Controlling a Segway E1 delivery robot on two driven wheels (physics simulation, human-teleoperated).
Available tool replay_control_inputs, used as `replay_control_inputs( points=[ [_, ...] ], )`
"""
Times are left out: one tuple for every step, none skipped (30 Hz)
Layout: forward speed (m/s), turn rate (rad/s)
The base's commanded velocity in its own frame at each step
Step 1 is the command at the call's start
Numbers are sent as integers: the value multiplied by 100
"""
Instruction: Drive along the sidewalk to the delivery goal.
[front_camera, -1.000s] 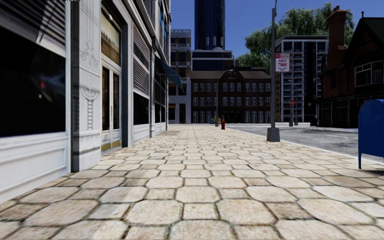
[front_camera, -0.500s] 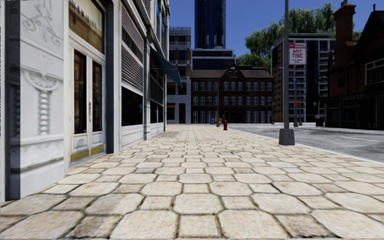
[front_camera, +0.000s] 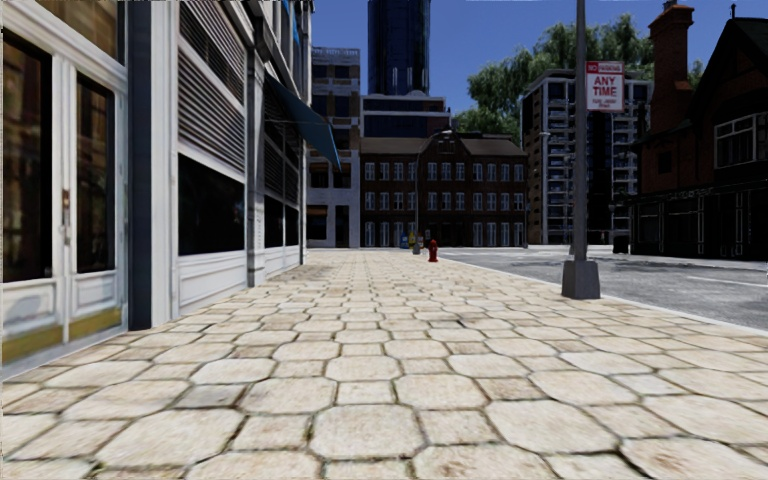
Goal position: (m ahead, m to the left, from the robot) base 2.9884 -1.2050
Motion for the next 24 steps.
replay_control_inputs(
  points=[
    [200, -29],
    [200, -29],
    [200, -29],
    [200, -29],
    [200, -29],
    [200, -29],
    [200, -29],
    [200, -29],
    [200, -29],
    [200, -29],
    [200, -29],
    [200, -29],
    [200, -29],
    [200, -29],
    [190, -29],
    [174, -29],
    [174, -29],
    [162, -29],
    [159, -29],
    [159, -29],
    [158, -29],
    [158, -29],
    [158, -29],
    [158, -29]
  ],
)
